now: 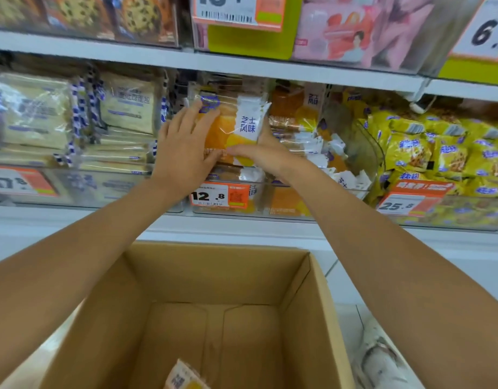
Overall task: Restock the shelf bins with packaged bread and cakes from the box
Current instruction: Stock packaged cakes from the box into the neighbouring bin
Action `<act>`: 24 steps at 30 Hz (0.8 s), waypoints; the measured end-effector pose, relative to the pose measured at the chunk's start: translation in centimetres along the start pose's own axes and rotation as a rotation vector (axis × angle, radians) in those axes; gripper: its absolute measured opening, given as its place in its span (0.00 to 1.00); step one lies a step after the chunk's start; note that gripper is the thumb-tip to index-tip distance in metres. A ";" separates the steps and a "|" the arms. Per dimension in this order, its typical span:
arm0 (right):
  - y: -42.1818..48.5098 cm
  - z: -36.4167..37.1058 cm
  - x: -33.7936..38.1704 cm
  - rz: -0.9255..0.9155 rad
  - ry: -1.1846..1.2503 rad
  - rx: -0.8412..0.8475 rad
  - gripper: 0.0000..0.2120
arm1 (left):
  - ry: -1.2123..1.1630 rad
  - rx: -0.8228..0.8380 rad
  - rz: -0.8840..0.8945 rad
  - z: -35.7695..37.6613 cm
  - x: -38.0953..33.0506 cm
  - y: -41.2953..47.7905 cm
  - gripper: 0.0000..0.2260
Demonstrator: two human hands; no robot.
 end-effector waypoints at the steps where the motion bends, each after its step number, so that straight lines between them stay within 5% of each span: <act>1: -0.2 -0.3 0.0 -0.045 -0.009 -0.076 0.56 | -0.001 0.012 -0.007 0.1 0.1 0.0 0.32; 5: -1.4 -0.5 0.6 -0.203 -0.154 -0.207 0.53 | 0.010 0.082 -0.026 0.3 0.2 0.0 0.32; 9: -3.4 -0.7 1.4 -0.124 -0.326 -0.312 0.51 | -0.008 0.101 -0.052 -0.8 -0.7 -1.2 0.30; 13: -8.3 1.3 2.3 -0.255 -0.550 -0.527 0.28 | -0.118 -0.034 -0.010 -2.9 -2.7 -4.8 0.15; 18: -12.7 9.1 -3.9 -0.156 -0.565 -0.235 0.19 | -0.427 0.356 -0.096 2.7 -2.6 -12.5 0.10; 24: -16.2 19.1 -19.8 0.327 -0.531 0.249 0.22 | -0.494 0.843 -0.353 15.3 2.3 -25.1 0.15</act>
Point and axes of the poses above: each hand's wrist, its own y-axis towards the middle knuckle, its own z-axis out of the palm, x = y × z, the point moved 5 cm from there along y, towards the middle knuckle, and after that the axes turned 15 degrees about x, right-handed, at the moved point
